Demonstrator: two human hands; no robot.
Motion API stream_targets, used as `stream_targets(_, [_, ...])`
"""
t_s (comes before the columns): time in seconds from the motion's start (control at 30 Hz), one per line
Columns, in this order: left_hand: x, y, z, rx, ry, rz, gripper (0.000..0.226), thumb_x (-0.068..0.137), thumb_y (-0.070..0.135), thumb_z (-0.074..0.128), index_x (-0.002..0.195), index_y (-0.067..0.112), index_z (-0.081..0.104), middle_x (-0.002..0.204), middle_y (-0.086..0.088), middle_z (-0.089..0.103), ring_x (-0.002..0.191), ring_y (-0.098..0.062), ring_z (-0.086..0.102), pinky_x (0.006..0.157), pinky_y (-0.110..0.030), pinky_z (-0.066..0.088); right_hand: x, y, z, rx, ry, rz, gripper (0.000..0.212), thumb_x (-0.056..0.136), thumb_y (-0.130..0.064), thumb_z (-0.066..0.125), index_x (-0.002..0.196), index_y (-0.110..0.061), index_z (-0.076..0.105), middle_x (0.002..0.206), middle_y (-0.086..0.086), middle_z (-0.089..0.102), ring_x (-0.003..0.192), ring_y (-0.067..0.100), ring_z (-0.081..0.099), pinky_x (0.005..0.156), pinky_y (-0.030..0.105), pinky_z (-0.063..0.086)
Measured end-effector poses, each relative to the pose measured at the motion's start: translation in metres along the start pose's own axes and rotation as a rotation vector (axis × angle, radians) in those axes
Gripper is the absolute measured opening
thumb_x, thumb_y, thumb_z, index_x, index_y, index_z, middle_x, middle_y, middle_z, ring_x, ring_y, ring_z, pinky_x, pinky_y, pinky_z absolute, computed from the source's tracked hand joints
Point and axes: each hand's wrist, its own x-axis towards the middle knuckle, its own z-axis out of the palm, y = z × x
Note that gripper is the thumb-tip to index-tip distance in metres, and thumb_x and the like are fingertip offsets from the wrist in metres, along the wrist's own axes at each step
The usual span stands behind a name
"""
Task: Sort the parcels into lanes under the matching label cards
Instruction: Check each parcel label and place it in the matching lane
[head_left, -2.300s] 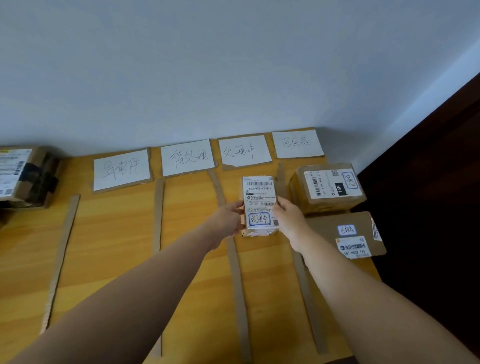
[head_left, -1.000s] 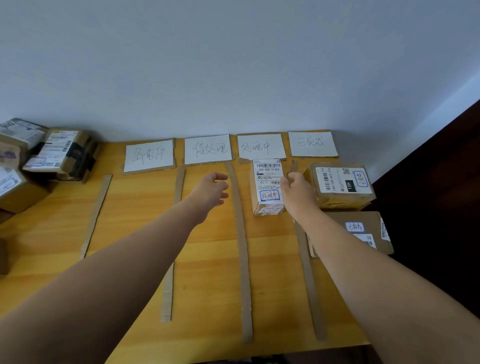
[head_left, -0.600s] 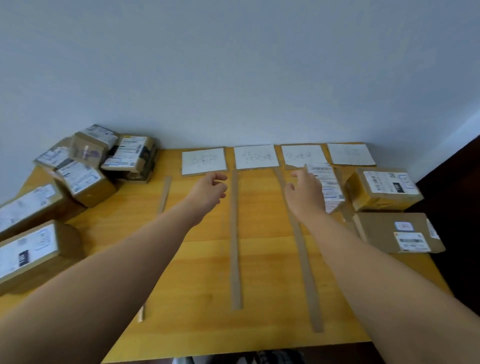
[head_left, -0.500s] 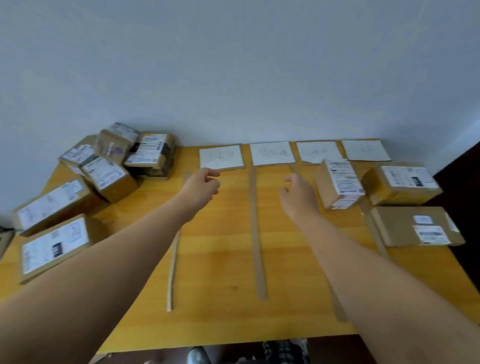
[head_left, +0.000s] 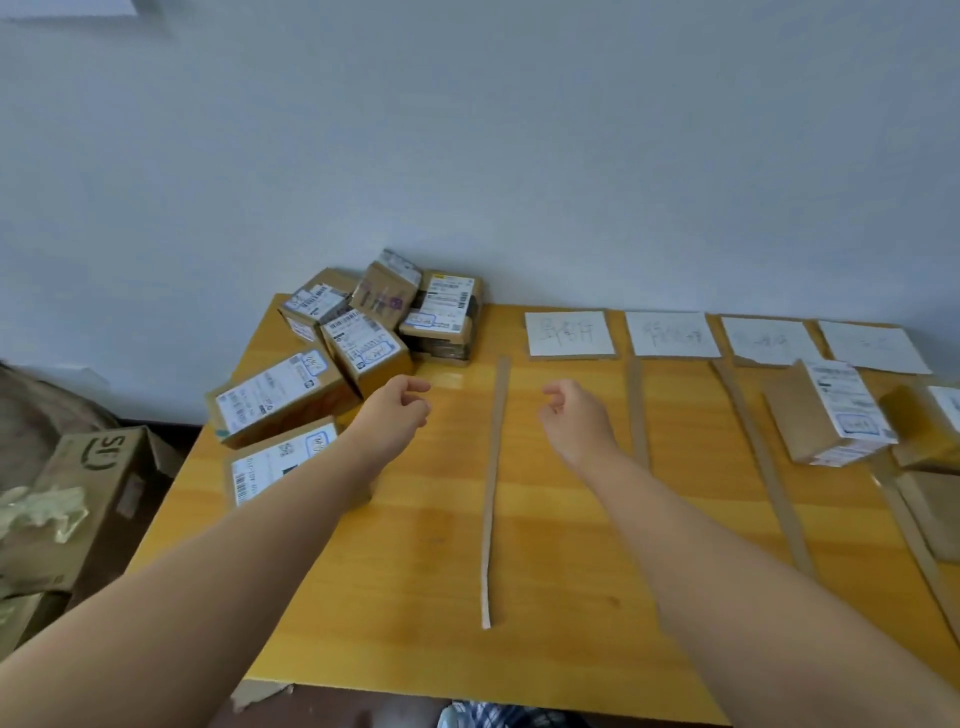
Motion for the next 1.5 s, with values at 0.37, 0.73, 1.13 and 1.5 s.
stream_targets(0.37, [0.045,-0.025,-0.039,-0.012,0.059,-0.049,0.033,0.095,0.016,0.048,0.128,0.016,0.05,0.113,-0.008,0.059,0.1,-0.024,0.058,0.089,-0.039,0.05,0.045,-0.047,0.038,0.0,-0.096,-0.028,0.033,0.097,-0.016,0.044,0.13,-0.016,0.051,0.112,0.0,0.053,0.091,0.014,0.052,0.075,0.025,0.041])
stream_targets(0.73, [0.139,-0.031,-0.104,0.061,0.039,-0.049,0.06,0.089,0.041,0.061,0.139,0.017,0.039,0.138,-0.006,0.045,0.115,-0.021,0.05,0.091,-0.035,0.046,0.102,-0.092,0.097,0.063,0.031,0.066,0.031,0.096,-0.013,0.045,0.125,-0.017,0.054,0.096,-0.007,0.054,0.087,0.01,0.055,0.066,0.02,0.043])
stream_targets(1.13, [0.233,0.018,-0.101,0.053,-0.019,-0.182,0.107,0.069,0.078,0.056,0.15,0.018,0.019,0.15,-0.015,0.028,0.132,-0.038,0.037,0.102,-0.057,0.04,0.133,-0.107,0.114,-0.044,0.069,0.151,0.033,0.097,-0.018,0.044,0.13,-0.021,0.049,0.13,0.005,0.058,0.108,0.019,0.059,0.087,0.035,0.054])
stream_targets(1.5, [0.238,0.024,-0.1,-0.296,0.054,-0.3,0.073,0.086,0.047,0.059,0.141,0.012,0.026,0.089,-0.006,0.058,0.069,-0.016,0.06,0.05,-0.028,0.045,0.127,-0.095,0.104,0.061,0.105,0.154,0.035,0.097,-0.009,0.044,0.131,-0.012,0.05,0.115,0.001,0.061,0.073,-0.002,0.049,0.058,0.01,0.039])
